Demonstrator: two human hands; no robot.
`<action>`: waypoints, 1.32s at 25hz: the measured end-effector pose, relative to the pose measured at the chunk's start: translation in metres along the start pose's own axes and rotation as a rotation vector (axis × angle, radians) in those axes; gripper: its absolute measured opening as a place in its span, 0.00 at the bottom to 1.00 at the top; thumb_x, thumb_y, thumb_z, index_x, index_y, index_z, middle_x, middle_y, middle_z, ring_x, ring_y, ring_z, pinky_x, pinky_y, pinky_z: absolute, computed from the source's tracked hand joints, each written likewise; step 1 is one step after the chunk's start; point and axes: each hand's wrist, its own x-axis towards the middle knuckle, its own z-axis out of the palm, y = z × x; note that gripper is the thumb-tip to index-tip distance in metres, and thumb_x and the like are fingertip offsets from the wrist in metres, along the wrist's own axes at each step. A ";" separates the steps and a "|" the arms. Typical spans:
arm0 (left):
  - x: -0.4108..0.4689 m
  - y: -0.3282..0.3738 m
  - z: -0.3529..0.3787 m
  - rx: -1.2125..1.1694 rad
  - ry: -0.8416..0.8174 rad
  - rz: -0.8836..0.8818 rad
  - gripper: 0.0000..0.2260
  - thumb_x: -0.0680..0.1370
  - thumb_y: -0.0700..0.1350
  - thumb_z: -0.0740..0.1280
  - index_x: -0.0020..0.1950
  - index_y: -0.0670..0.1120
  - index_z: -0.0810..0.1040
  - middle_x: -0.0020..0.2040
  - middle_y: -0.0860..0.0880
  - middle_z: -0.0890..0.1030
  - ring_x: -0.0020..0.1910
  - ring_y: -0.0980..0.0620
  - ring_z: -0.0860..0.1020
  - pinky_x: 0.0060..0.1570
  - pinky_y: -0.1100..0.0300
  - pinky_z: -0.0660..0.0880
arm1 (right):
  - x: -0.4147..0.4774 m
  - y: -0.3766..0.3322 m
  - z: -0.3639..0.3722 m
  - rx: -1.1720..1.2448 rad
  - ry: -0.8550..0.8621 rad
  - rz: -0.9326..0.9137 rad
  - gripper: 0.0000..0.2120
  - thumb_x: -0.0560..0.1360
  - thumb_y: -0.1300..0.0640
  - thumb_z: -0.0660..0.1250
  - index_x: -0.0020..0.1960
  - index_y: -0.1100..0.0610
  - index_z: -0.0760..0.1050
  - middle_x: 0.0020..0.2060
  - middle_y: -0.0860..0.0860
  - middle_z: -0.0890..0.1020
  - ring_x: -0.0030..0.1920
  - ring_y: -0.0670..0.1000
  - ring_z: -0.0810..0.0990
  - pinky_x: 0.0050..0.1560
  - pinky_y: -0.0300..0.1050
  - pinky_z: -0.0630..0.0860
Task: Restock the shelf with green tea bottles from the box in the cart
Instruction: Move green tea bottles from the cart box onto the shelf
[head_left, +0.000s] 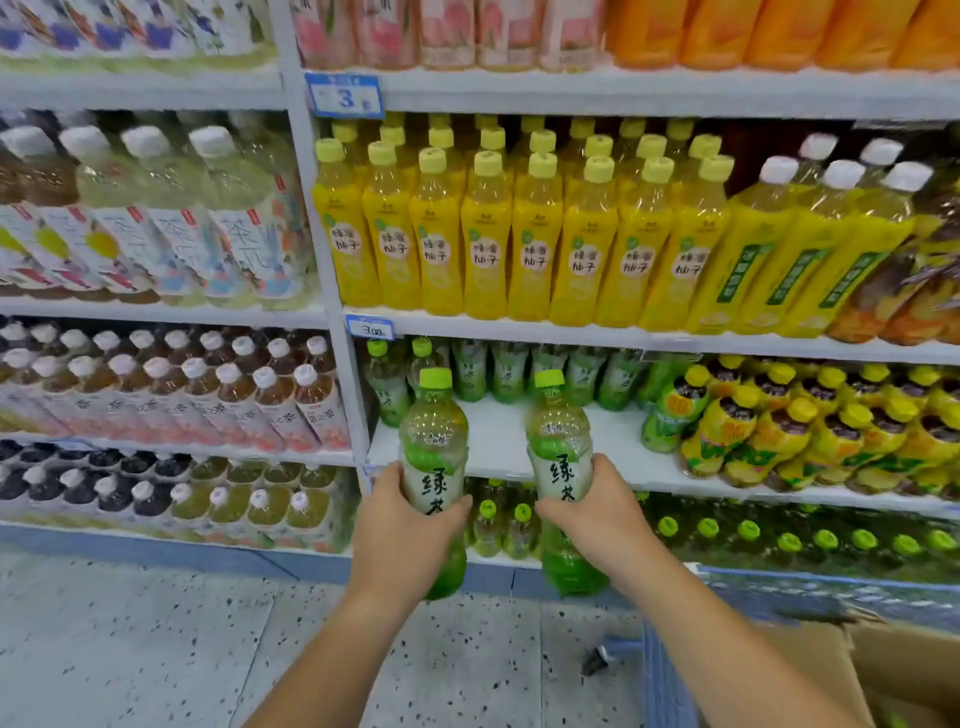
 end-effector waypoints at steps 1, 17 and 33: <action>0.012 -0.005 0.011 0.009 -0.001 -0.004 0.17 0.67 0.50 0.81 0.48 0.55 0.75 0.42 0.58 0.82 0.38 0.71 0.78 0.28 0.73 0.72 | 0.014 0.004 0.001 -0.010 0.003 0.004 0.24 0.65 0.54 0.77 0.55 0.48 0.69 0.46 0.47 0.80 0.43 0.45 0.80 0.32 0.38 0.73; 0.206 -0.113 0.120 0.042 -0.076 0.230 0.16 0.65 0.55 0.78 0.48 0.56 0.78 0.41 0.66 0.82 0.39 0.68 0.79 0.31 0.74 0.72 | 0.196 0.074 0.078 0.017 0.142 -0.211 0.21 0.65 0.51 0.81 0.51 0.39 0.75 0.40 0.30 0.82 0.39 0.33 0.81 0.30 0.30 0.75; 0.241 -0.133 0.168 -0.190 0.014 0.471 0.23 0.71 0.50 0.79 0.60 0.58 0.73 0.54 0.68 0.80 0.53 0.71 0.77 0.48 0.79 0.70 | 0.256 0.112 0.096 0.049 0.215 -0.478 0.33 0.67 0.50 0.81 0.63 0.40 0.66 0.53 0.29 0.79 0.55 0.30 0.77 0.51 0.24 0.73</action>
